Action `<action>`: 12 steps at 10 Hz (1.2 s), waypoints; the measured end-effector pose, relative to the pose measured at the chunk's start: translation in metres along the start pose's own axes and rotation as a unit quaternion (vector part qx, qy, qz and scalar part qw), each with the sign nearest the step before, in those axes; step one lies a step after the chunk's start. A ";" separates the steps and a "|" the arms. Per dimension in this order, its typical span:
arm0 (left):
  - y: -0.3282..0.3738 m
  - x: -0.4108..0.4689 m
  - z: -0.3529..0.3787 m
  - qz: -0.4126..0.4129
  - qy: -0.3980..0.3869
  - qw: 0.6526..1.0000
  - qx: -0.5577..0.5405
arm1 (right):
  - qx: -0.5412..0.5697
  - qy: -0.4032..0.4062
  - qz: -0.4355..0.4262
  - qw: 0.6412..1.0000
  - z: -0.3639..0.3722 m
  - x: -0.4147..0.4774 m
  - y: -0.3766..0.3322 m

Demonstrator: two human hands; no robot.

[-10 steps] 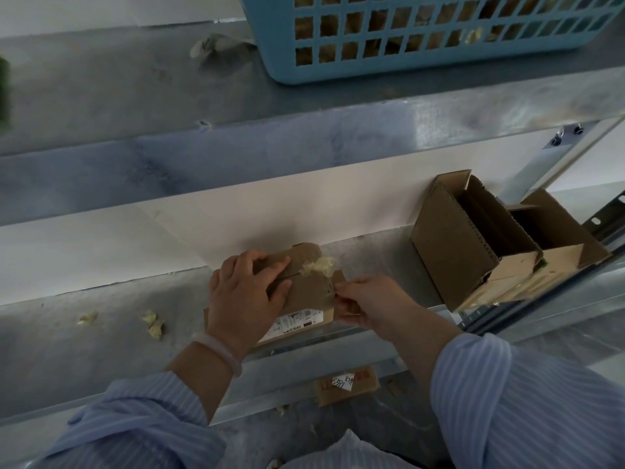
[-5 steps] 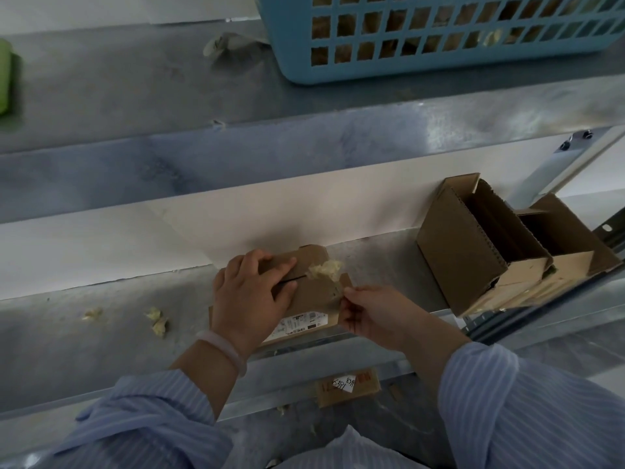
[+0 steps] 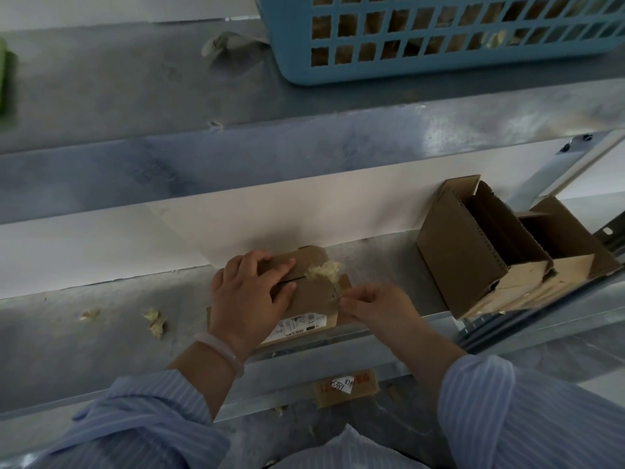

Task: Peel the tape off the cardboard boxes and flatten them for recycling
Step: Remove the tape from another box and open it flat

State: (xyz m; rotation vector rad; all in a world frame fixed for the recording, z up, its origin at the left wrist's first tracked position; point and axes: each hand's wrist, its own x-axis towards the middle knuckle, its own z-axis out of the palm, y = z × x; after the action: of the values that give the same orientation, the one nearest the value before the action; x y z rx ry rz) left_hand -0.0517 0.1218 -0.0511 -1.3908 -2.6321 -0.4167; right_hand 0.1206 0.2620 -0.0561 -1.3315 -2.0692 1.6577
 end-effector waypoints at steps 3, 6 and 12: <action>-0.001 0.000 0.001 -0.002 -0.001 1.000 -0.005 | 0.039 -0.050 0.019 0.998 0.004 -0.005 -0.008; -0.002 0.001 0.001 -0.004 -0.006 1.000 -0.005 | 0.162 -0.075 0.011 0.984 -0.008 -0.009 -0.027; -0.005 0.001 0.002 0.020 -0.002 1.000 -0.012 | -0.175 0.027 -0.209 0.962 0.004 0.037 -0.032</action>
State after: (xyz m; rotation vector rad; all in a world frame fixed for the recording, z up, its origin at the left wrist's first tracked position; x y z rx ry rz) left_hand -0.0562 0.1204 -0.0537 -1.4517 -2.6056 -0.4419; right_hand 0.0796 0.2869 -0.0437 -0.9112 -2.4741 1.1066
